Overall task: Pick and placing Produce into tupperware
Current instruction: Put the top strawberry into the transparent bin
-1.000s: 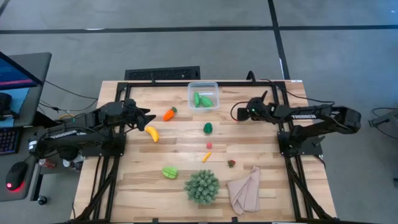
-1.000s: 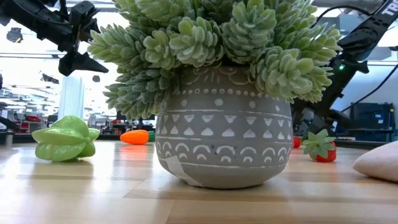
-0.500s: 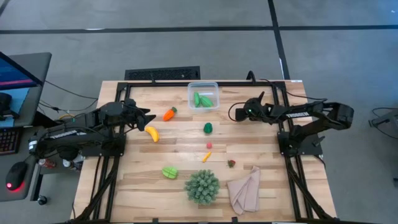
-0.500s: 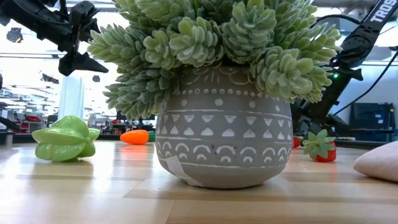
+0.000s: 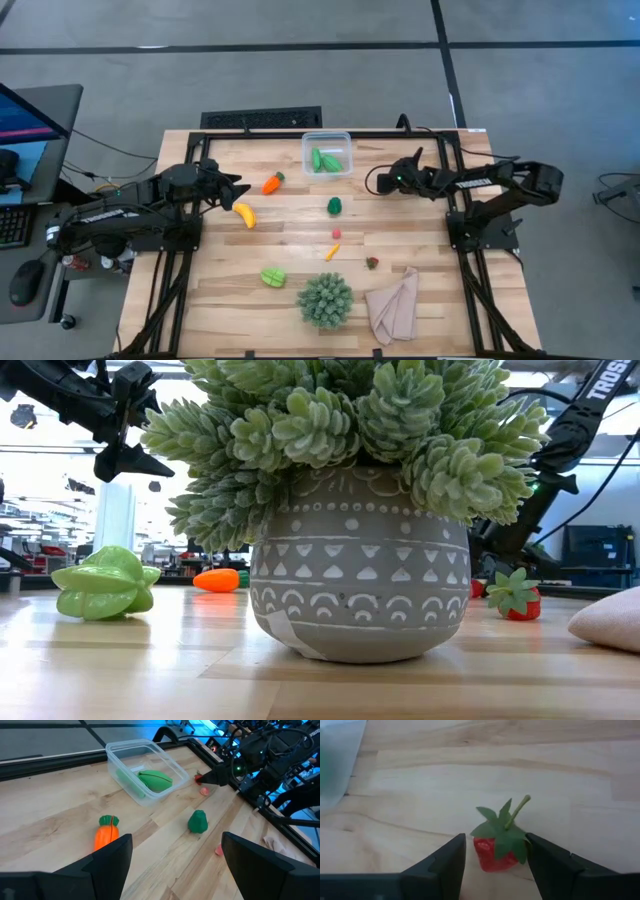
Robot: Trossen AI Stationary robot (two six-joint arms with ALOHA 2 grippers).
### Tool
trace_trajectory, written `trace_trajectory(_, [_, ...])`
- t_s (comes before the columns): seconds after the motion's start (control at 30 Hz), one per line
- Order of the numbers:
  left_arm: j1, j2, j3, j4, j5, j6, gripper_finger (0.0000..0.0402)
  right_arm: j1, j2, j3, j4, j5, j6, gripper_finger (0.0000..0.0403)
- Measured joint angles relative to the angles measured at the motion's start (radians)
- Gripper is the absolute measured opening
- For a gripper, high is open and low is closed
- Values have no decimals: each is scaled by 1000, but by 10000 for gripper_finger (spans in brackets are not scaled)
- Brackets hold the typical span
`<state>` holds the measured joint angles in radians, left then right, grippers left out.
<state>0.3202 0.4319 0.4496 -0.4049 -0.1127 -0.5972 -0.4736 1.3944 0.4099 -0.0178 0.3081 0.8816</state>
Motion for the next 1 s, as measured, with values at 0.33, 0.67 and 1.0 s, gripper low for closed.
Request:
trace_trajectory(0.33, [0, 0, 0, 0, 0, -7, 297, 0, 2, 5, 0, 10, -16, 140])
trace_trajectory(0.67, [0, 0, 0, 0, 0, -6, 297, 0, 2, 5, 1, 6, -17, 153])
trace_trajectory(1.0, [0, 0, 0, 0, 0, -5, 297, 0, 1, 6, 17, -4, -17, 137])
